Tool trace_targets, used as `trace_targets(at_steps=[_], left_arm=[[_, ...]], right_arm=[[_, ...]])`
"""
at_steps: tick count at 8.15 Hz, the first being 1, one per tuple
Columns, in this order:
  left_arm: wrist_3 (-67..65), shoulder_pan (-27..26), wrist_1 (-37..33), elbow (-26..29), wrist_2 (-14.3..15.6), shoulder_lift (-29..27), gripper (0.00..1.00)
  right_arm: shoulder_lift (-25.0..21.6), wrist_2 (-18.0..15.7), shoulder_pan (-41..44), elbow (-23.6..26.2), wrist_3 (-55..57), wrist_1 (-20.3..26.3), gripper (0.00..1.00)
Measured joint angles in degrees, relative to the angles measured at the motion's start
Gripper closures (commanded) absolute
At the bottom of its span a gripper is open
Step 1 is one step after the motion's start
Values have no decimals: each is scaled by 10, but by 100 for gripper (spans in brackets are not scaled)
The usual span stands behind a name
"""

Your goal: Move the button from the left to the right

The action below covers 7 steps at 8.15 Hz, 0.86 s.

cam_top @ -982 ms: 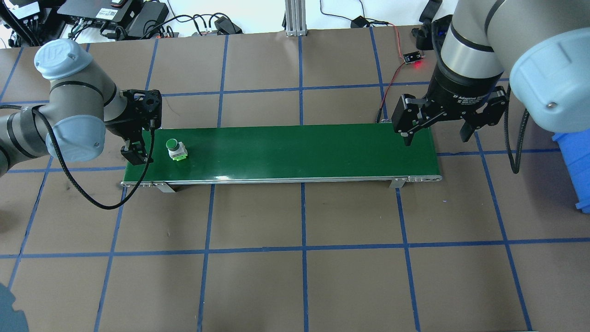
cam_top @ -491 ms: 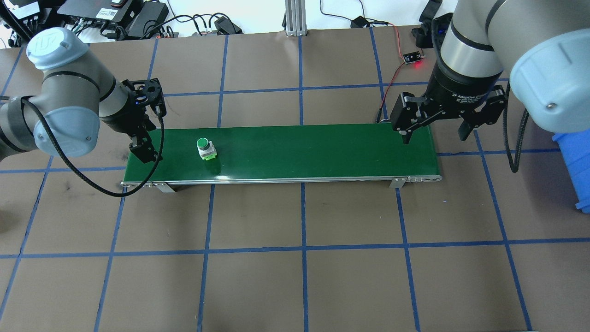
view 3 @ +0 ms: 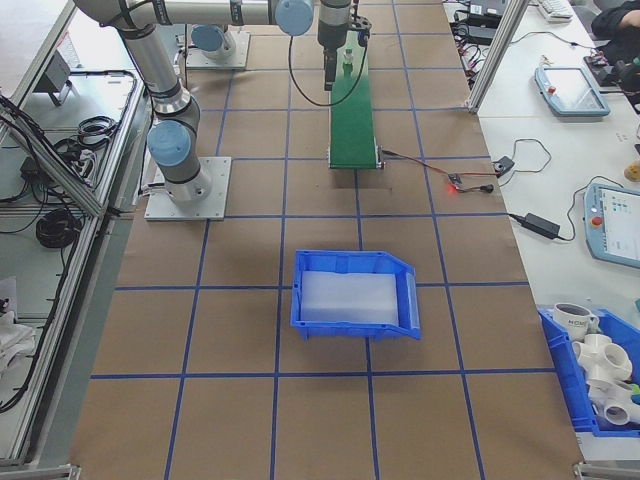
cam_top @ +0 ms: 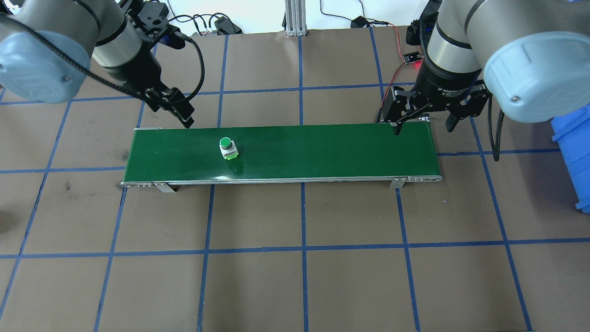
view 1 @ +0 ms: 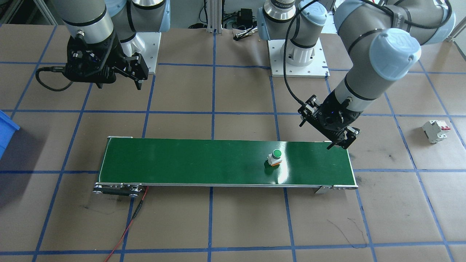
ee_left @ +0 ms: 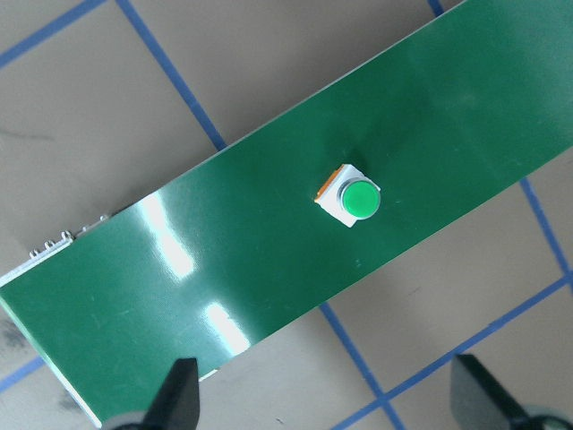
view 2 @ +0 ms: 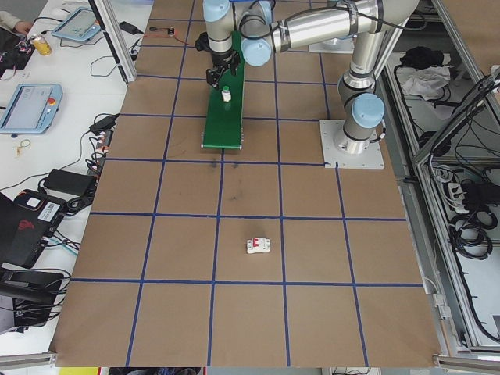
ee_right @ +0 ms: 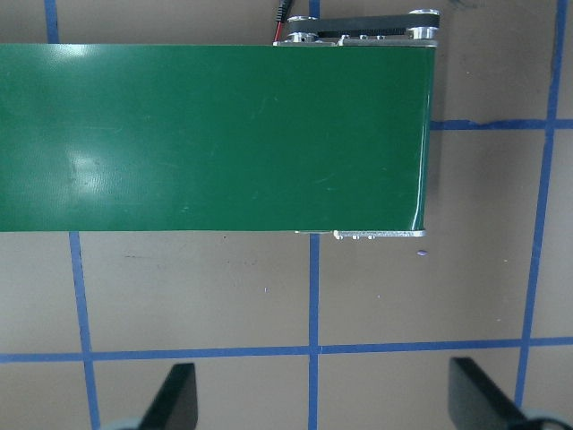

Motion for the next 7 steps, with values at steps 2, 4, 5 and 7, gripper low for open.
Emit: trace_targets(at_steps=[2,4,5,7], left_arm=[[-148,-22,-96,78,1,11,0],[-216,-26,-122,108,21,26,0],[-228,-27,-126,111,32,35,0],[-234,-30,-129,112,43,49,0]], right_arm=[[42,0,0,13,-1,-42,0],[93,-1,0,52,-1,-128,0],[110,0,0,64,-1,-158,0],[140,1,0,73,-1,-203,1]])
